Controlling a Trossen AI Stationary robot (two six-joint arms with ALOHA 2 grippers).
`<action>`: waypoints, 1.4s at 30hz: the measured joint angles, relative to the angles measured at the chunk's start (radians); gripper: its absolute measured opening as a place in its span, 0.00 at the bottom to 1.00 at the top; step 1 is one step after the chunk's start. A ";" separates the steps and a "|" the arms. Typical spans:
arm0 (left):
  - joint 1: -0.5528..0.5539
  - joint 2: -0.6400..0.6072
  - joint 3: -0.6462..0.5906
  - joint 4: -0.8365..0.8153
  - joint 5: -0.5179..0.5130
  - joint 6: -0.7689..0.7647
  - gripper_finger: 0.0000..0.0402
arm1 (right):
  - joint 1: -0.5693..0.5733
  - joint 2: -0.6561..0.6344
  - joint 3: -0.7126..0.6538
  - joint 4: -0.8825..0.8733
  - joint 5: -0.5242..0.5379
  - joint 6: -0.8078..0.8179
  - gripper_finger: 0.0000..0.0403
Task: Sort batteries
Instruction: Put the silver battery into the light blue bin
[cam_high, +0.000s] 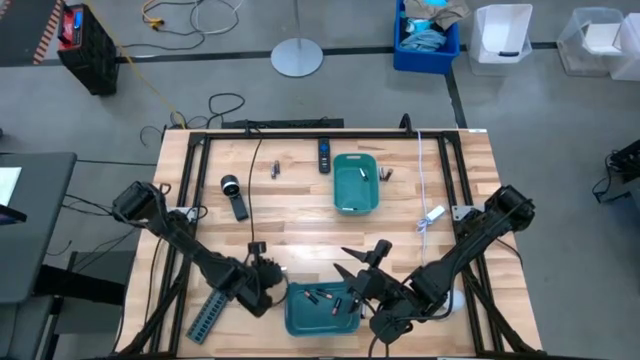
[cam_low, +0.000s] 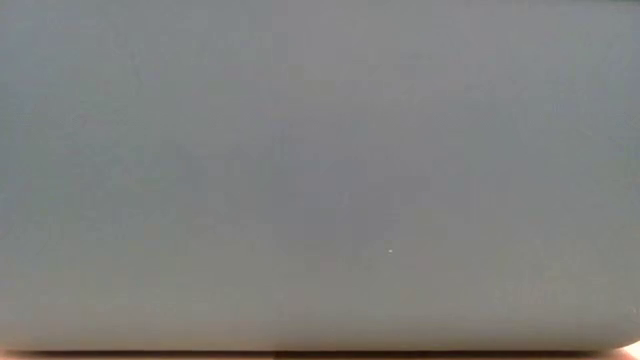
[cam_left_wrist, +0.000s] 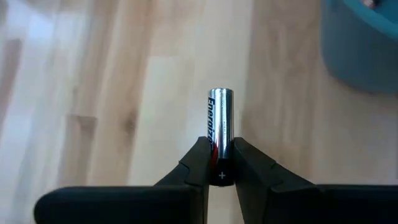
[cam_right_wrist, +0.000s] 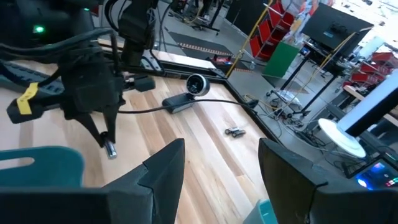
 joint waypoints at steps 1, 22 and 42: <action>0.012 -0.007 0.000 0.001 -0.001 0.020 0.11 | 0.000 -0.006 0.000 -0.003 0.008 0.000 0.55; 0.476 -0.137 0.003 0.420 0.255 0.657 0.11 | -0.037 -0.178 0.001 -0.329 0.069 0.004 0.55; 0.927 0.203 0.235 0.698 0.657 0.701 0.11 | -0.047 -0.296 0.000 -0.554 0.069 0.033 0.55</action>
